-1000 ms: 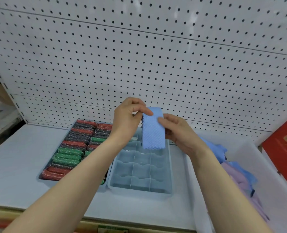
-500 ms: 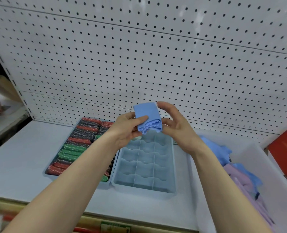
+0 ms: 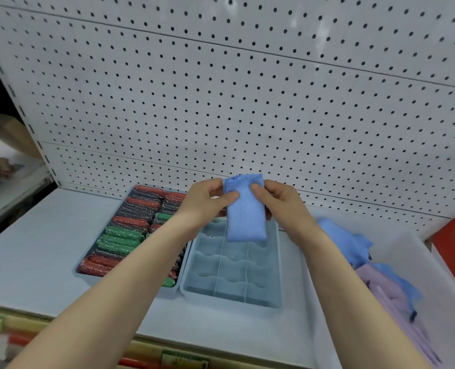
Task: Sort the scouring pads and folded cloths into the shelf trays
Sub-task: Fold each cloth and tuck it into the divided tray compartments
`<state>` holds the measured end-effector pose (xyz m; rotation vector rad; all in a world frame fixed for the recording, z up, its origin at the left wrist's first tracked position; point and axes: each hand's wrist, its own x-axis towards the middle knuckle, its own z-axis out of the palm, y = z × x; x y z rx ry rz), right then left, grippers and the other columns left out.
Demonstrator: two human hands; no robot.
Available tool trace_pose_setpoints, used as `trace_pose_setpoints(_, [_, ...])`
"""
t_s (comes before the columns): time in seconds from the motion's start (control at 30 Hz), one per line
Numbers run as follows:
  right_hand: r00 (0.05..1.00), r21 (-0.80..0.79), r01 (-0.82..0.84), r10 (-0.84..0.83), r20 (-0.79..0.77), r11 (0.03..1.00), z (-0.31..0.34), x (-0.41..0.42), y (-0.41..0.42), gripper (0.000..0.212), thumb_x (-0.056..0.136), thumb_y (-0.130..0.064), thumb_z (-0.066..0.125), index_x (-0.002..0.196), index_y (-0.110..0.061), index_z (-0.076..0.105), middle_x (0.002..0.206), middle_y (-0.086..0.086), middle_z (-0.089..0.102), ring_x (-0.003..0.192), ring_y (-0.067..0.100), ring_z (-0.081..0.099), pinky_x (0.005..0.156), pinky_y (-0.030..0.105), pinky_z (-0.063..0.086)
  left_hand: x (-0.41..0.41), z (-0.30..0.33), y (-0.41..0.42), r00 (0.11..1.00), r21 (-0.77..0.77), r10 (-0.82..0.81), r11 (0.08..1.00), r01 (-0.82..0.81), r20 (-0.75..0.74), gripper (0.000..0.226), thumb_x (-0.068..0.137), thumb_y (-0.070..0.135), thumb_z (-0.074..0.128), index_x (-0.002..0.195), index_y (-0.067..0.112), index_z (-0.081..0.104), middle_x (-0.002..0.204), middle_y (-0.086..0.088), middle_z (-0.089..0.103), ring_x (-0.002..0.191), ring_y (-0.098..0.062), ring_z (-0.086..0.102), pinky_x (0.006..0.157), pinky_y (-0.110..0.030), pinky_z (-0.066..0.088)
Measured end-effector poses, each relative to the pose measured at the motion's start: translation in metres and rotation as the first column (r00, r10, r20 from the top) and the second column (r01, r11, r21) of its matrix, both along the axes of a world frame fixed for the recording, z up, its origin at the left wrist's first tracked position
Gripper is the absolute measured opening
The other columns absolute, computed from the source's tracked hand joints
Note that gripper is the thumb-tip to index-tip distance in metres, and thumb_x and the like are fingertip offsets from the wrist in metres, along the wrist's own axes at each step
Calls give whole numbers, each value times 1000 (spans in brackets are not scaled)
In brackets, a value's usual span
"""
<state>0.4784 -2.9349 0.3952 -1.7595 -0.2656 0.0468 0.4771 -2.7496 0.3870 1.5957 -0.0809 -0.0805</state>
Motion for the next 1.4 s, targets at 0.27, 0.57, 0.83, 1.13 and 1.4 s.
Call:
trace_pose_setpoints(0.27, [995,180,-75,87,-56,981,-5,2,-8,45,92,9,50,77,-25,75,84,-2,68,82,18,54,72,28,45,4,-2,2,994,-58,28,998,-22,105,36,89,-1,61,81,30,78,91,7,75,88,-19,67,84,-41,55])
trace_pose_setpoints(0.57, [998,-8,-8,8,56,1000,-17,7,-1,47,82,14,38,67,-22,65,76,1,60,73,24,45,70,37,38,1,-17,2,978,-61,-144,989,136,-154,20,91,23,68,108,13,68,100,-2,75,84,-15,72,63,-24,56])
trace_pose_setpoints(0.83, [985,48,-51,58,-161,998,-23,0,2,22,89,-17,63,105,-29,70,83,-8,70,70,11,68,63,24,56,-3,-22,11,993,82,-11,997,1,120,19,88,3,66,102,15,70,100,-10,71,83,-26,67,74,-44,55])
trace_pose_setpoints(1.13, [952,-251,181,-106,287,951,-51,-12,21,45,81,16,53,101,-18,76,105,5,66,91,13,62,78,19,48,-1,-46,20,982,-179,-30,984,-4,-186,31,93,6,61,124,9,62,121,-10,65,105,-24,68,86,-31,58])
trace_pose_setpoints(1.4, [884,34,-42,53,-464,999,-72,4,8,17,98,-21,59,107,-14,72,99,7,73,90,21,72,78,27,58,15,-74,21,989,1,-107,994,108,-106,33,89,-1,64,114,21,65,115,4,63,99,-22,66,86,-32,58])
